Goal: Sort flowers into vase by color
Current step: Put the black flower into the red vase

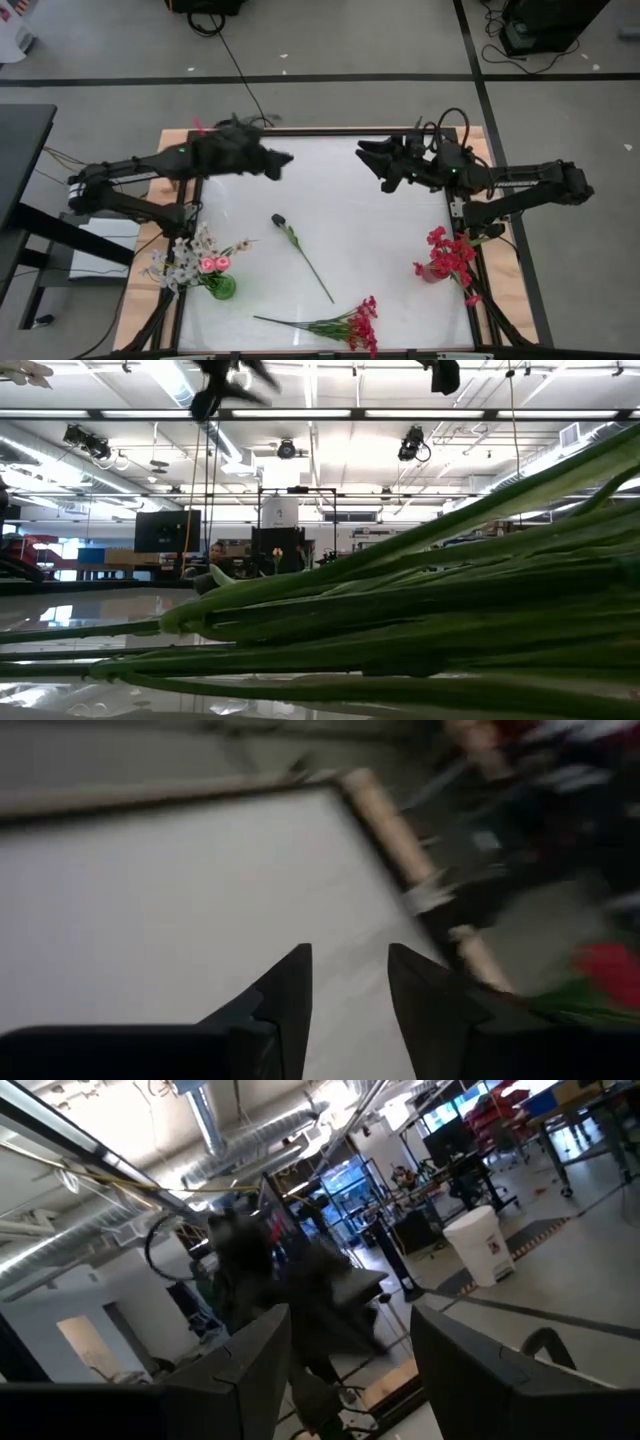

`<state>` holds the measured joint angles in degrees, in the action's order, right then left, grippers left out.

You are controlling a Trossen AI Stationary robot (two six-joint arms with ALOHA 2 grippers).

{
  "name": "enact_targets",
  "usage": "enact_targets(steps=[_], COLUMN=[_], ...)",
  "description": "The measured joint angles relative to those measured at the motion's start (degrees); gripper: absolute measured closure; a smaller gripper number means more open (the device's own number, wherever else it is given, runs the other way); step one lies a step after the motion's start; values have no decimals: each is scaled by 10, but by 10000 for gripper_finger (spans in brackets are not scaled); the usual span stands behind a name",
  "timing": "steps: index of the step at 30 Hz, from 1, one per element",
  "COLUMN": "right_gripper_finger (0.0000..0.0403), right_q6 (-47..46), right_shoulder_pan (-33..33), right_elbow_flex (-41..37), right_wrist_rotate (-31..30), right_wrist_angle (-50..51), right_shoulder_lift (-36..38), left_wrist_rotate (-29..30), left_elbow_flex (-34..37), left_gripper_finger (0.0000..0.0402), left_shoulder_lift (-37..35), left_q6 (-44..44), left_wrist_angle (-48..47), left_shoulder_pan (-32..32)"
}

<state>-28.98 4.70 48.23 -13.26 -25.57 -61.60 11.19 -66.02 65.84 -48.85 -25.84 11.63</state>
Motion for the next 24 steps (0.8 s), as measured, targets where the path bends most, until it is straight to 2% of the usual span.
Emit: enact_targets(steps=[5,14,24], right_gripper_finger=[191,199,199], right_q6=[-32,-83,-85], right_shoulder_pan=[21,33,38], right_elbow_flex=[0,0,0], right_wrist_rotate=[38,105,137], right_wrist_angle=[15,111,212], right_shoulder_lift=[5,32,76], left_wrist_rotate=[17,17,15], left_elbow_flex=[0,0,0], left_gripper_finger=[271,272,272], left_shoulder_lift=[80,186,277], left_q6=[-93,-235,-390], left_wrist_angle=[-29,-66,-99], left_shoulder_pan=[-16,-41,-122])
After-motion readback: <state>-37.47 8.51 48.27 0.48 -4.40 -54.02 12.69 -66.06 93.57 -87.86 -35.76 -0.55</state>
